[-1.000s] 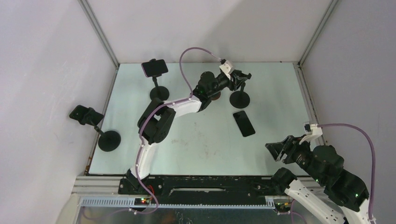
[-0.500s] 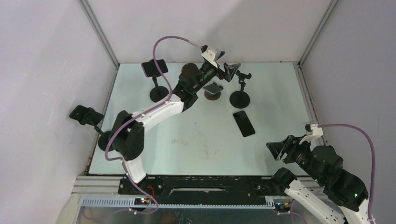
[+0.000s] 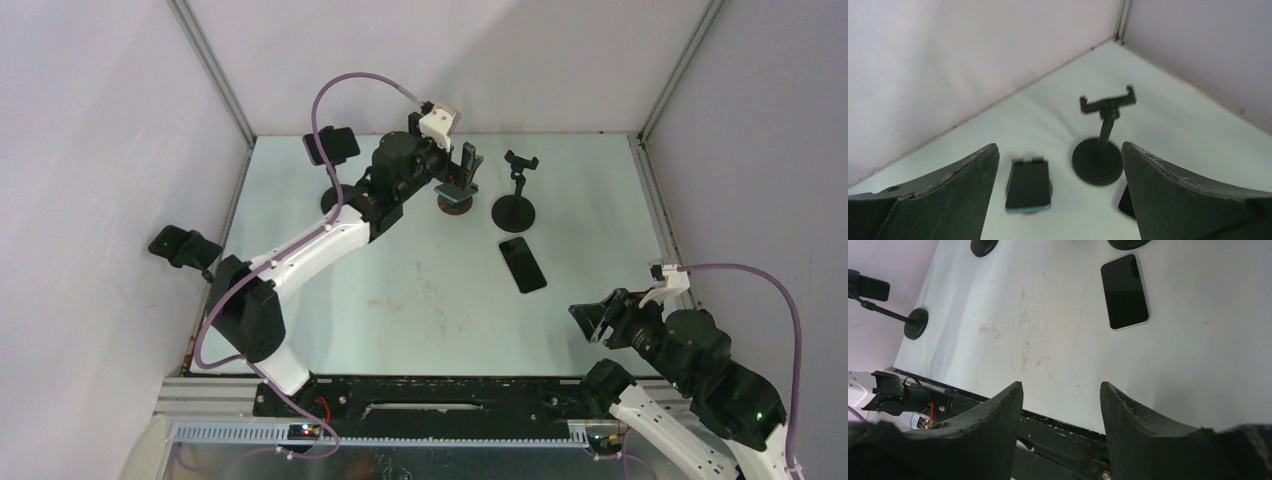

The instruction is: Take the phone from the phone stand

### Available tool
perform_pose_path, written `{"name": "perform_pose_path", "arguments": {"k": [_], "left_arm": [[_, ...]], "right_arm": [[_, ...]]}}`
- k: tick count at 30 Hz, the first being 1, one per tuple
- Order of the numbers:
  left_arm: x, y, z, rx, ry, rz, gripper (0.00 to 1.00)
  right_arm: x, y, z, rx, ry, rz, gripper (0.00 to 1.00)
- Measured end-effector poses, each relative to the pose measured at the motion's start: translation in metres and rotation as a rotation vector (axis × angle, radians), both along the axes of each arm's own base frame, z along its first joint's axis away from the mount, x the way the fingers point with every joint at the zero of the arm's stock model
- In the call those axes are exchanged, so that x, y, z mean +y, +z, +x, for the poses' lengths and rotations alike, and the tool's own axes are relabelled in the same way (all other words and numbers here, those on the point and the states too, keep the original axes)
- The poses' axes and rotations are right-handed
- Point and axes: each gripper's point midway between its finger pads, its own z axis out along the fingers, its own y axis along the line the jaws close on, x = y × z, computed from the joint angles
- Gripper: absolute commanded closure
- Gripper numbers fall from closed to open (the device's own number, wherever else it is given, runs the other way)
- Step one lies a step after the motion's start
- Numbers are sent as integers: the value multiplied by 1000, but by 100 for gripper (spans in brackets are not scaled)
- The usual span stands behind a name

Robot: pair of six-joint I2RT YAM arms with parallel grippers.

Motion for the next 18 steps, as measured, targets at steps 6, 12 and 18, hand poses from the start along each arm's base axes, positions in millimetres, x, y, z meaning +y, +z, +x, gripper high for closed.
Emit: {"name": "perform_pose_path", "arguments": {"k": [6,12,18], "left_arm": [[31,-32,-3,82,10,137,0],[65,-55,6,166,67,205,0],[82,-71,13,220,44,225,0]], "right_arm": [[3,-5,3,26,0,-22,40],[3,-6,4,32,0,-26,40],[3,-6,4,32,0,-26,40]]}}
